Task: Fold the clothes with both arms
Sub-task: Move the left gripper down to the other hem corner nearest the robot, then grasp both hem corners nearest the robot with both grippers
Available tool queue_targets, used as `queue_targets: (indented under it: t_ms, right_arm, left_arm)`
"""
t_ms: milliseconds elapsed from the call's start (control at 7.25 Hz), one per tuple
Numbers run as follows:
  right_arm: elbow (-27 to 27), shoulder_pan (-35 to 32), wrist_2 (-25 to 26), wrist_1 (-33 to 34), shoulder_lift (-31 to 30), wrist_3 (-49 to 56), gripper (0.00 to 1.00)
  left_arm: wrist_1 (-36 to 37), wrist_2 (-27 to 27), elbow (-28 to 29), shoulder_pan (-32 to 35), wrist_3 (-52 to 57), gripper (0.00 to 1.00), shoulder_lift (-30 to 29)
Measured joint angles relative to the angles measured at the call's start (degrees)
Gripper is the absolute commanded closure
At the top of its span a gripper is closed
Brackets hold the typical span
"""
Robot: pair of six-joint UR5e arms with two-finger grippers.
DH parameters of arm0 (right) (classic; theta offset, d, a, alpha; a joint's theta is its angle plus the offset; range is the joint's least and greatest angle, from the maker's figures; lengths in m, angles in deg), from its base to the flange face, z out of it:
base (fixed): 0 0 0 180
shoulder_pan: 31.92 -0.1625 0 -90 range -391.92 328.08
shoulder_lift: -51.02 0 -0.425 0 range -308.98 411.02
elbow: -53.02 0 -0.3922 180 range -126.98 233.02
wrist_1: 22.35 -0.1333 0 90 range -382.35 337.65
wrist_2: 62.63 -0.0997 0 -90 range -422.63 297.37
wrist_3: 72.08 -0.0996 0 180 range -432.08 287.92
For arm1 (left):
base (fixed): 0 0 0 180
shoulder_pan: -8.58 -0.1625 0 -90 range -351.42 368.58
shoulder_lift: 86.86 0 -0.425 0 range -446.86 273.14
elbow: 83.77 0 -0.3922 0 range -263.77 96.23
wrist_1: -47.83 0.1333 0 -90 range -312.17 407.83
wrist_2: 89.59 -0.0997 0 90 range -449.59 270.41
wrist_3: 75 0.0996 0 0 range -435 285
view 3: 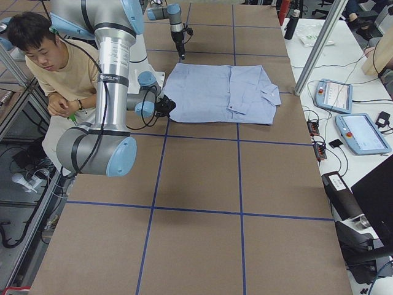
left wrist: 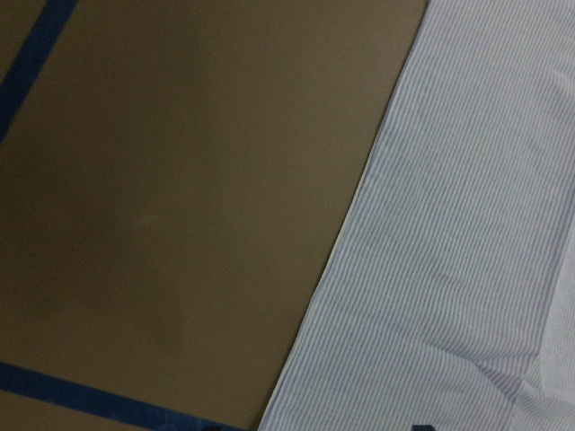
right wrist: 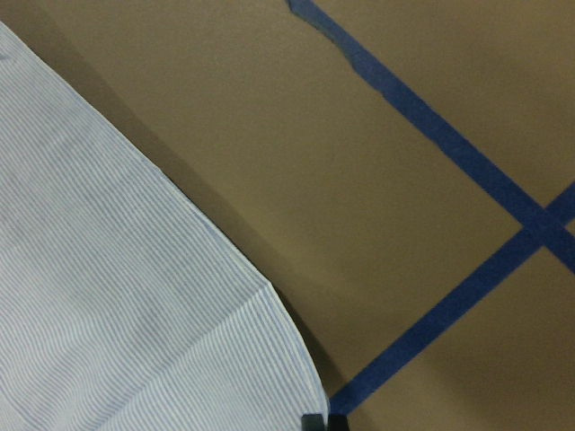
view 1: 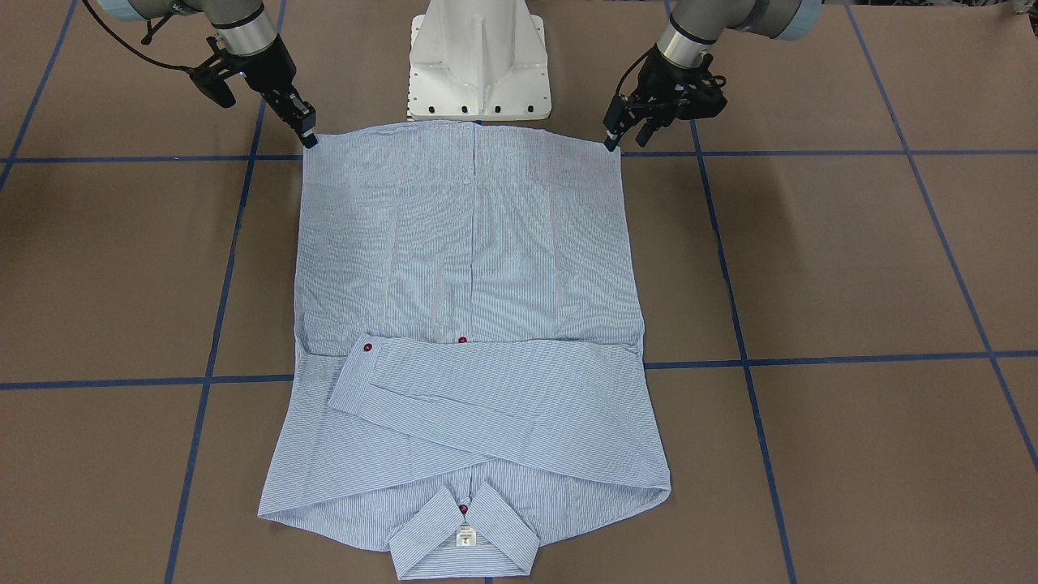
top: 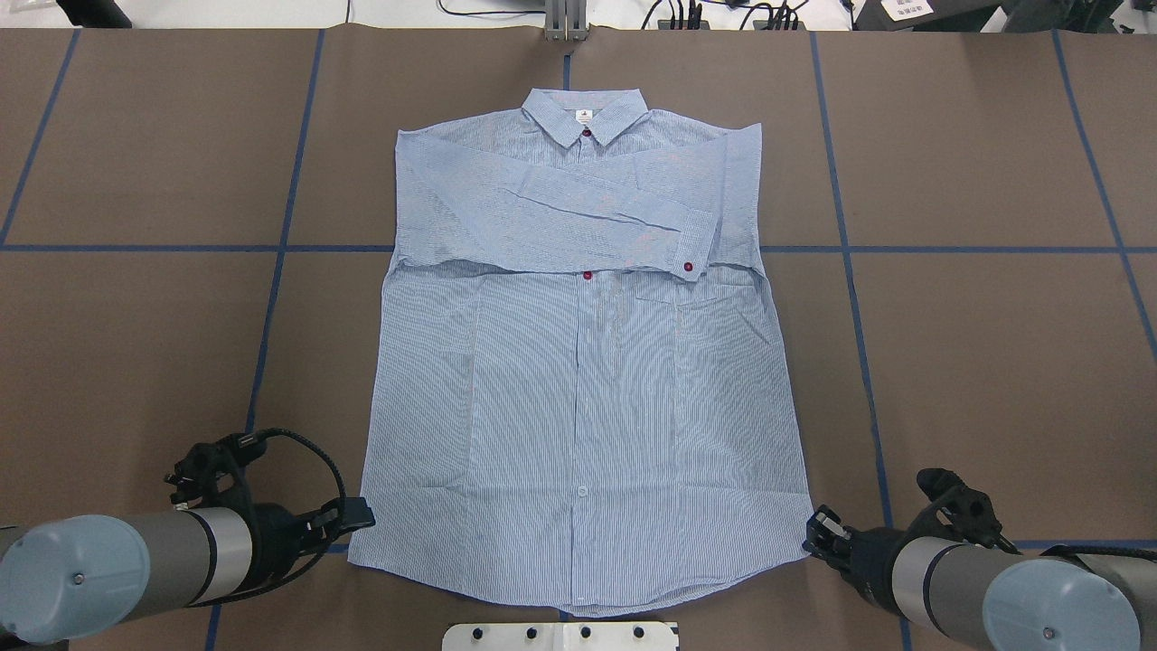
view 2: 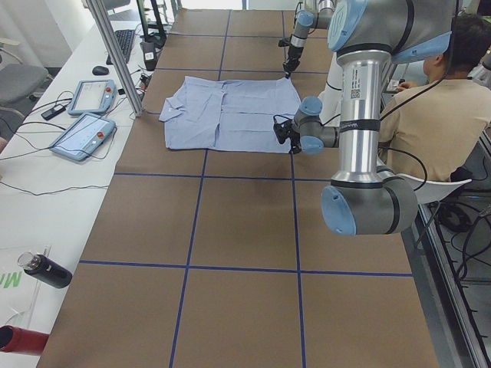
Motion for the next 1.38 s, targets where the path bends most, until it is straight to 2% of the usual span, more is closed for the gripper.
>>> queue_targets:
  t_ms: [689,827,1241,1379]
  right_arm:
    - [0.2,-0.2,0.0,0.0,0.0,-0.1,1.0]
    - [0.2,-0.2,0.0,0.0,0.0,-0.1,1.0]
    - [0.2,-0.2,0.0,0.0,0.0,-0.1,1.0]
    - [0.2,-0.3,0.0,0.0,0.0,-0.1,1.0]
  left_arm:
    - [0.1,0.0,3.1,-2.8,-2.0,0.36,-2.2]
    - [0.1,0.0,3.4,-3.0,-2.1,0.43,-2.5]
    - [0.1,0.0,3.8,-3.0,-2.1,0.47,-2.5]
    - [0.1,0.0,3.8,-3.0,-2.1,0.55,-2.4]
